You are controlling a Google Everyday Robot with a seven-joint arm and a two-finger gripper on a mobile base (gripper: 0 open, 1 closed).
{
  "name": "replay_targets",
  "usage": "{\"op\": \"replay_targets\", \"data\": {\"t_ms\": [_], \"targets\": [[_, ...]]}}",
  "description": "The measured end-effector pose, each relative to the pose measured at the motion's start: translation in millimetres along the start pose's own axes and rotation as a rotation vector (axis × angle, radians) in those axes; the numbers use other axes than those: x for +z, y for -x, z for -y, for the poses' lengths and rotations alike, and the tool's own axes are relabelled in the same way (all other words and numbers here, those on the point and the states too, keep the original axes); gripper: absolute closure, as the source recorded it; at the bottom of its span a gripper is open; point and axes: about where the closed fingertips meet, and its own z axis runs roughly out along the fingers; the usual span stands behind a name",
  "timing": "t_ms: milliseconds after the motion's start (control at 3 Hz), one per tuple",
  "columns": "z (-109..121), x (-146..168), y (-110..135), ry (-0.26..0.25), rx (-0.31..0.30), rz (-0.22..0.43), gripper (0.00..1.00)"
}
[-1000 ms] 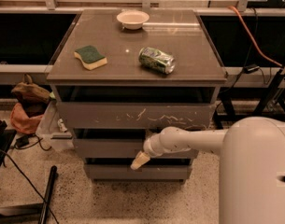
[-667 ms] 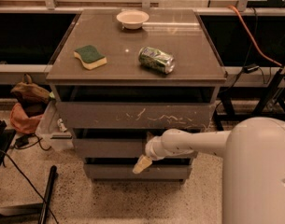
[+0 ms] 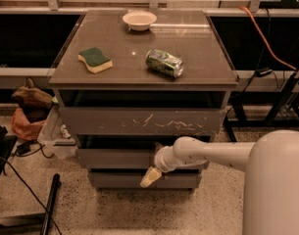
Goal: Open middle drawer
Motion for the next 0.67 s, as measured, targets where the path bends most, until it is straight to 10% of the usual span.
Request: {"op": "replay_targets", "data": {"t_ms": [667], "targets": [[-6.0,-1.3,0.2,0.009,0.0,-0.007,0.0]]}}
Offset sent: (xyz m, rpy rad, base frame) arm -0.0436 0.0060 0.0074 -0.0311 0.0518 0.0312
